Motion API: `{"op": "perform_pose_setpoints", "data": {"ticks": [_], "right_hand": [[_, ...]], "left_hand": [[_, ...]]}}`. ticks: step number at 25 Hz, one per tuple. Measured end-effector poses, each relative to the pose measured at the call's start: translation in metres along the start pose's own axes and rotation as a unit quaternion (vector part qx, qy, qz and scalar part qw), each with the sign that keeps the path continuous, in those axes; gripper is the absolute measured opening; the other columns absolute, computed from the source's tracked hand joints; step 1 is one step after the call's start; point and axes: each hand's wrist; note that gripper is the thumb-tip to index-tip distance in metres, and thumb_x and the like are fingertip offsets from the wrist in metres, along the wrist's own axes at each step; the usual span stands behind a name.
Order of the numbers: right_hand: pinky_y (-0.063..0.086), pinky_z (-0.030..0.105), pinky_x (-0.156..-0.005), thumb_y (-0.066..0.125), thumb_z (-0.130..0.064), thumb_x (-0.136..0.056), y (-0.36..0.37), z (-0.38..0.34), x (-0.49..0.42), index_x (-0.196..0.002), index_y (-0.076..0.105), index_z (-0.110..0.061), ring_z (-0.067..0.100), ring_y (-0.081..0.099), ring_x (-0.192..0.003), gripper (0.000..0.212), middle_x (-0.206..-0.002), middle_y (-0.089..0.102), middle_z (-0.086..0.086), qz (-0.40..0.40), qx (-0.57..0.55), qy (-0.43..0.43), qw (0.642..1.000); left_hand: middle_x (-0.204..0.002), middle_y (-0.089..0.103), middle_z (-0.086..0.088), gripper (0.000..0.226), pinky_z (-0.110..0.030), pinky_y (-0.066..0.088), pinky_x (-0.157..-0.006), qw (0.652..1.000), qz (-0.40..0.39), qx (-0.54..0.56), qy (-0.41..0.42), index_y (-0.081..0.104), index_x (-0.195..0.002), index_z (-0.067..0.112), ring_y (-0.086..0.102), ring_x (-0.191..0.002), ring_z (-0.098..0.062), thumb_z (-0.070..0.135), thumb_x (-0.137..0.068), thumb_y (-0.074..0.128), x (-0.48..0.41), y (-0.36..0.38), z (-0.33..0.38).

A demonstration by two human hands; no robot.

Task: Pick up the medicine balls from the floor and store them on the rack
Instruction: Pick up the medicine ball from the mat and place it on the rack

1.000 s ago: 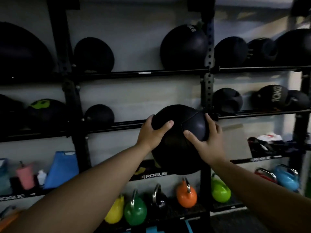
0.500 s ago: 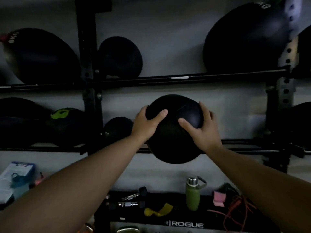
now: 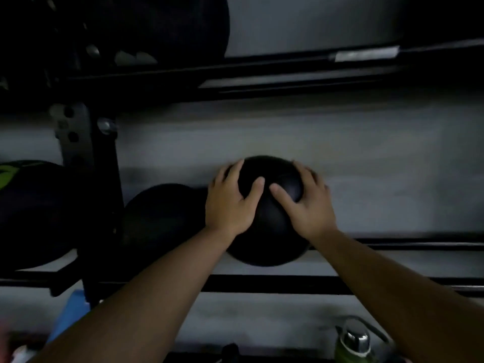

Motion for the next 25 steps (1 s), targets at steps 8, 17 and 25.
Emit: {"op": "perform_pose_setpoints", "data": {"ticks": [8, 17, 25], "right_hand": [[0.037, 0.042, -0.114, 0.057, -0.081, -0.078, -0.004, 0.014, 0.031, -0.155, 0.036, -0.045, 0.024, 0.036, -0.143, 0.088, -0.158, 0.036, -0.004, 0.009, -0.021, -0.037, 0.999], [0.046, 0.052, -0.108, 0.057, -0.076, -0.087, -0.101, -0.017, 0.089, -0.161, 0.021, -0.038, 0.04, 0.049, -0.136, 0.09, -0.16, 0.036, 0.009, -0.248, 0.185, 0.024, 0.951], [0.05, 0.038, -0.099, 0.06, -0.067, -0.09, -0.122, -0.048, 0.223, -0.126, 0.063, -0.034, 0.02, 0.061, -0.118, 0.049, -0.129, 0.067, -0.005, -0.386, 0.174, -0.029, 0.906]], "left_hand": [[-0.164, 0.045, 0.001, 0.079, -0.039, 0.036, -0.115, 0.996, 0.043, 0.019, 0.073, 0.051, -0.157, 0.029, 0.04, -0.149, -0.027, 0.068, -0.088, 0.046, 0.03, 0.003, -0.012], [-0.156, 0.056, 0.005, 0.075, -0.039, 0.051, -0.108, 0.945, -0.222, -0.236, -0.043, 0.052, -0.154, 0.037, 0.057, -0.138, -0.023, 0.071, -0.088, 0.065, 0.139, -0.104, 0.034], [-0.102, 0.078, 0.014, 0.049, -0.032, 0.055, -0.097, 0.907, -0.228, -0.297, -0.192, 0.075, -0.114, 0.032, 0.073, -0.11, -0.014, 0.066, -0.079, 0.071, 0.302, -0.198, 0.074]]}}
Point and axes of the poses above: each hand's wrist, its own x-axis away from the middle knuckle, its own y-axis out of the palm, z = x × y
